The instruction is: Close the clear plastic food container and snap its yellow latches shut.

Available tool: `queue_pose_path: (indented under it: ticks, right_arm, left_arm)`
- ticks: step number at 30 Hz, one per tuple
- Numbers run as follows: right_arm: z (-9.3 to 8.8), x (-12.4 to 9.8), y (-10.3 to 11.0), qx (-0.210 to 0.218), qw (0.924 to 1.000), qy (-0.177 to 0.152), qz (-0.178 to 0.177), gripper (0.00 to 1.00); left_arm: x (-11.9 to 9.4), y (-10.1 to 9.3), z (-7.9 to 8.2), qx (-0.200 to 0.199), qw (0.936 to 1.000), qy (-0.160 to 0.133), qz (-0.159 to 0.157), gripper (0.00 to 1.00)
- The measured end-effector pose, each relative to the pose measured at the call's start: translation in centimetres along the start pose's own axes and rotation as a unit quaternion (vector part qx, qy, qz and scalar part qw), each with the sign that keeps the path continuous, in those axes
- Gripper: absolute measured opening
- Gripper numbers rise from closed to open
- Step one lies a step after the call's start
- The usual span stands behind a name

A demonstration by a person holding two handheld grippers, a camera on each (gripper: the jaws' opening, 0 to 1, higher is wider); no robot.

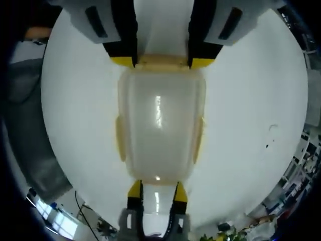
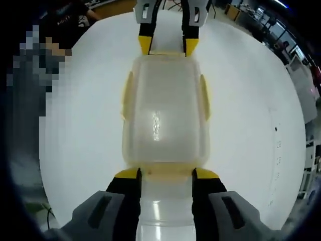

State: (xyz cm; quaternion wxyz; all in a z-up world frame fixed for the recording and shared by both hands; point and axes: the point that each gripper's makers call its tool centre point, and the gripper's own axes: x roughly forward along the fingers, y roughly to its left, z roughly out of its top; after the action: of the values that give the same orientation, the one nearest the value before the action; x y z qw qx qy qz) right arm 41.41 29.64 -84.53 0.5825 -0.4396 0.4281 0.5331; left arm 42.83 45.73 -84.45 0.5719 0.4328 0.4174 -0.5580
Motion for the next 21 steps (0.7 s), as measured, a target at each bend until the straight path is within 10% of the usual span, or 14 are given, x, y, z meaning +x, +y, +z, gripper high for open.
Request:
queue_pose_path:
  ticks: [21]
  right_arm:
    - [-0.31,0.42,-0.81,0.004,0.9996,-0.019,0.021,0.36]
  left_arm:
    - [-0.10,-0.66,-0.15,-0.014,0.9992,0.038,0.004,0.34]
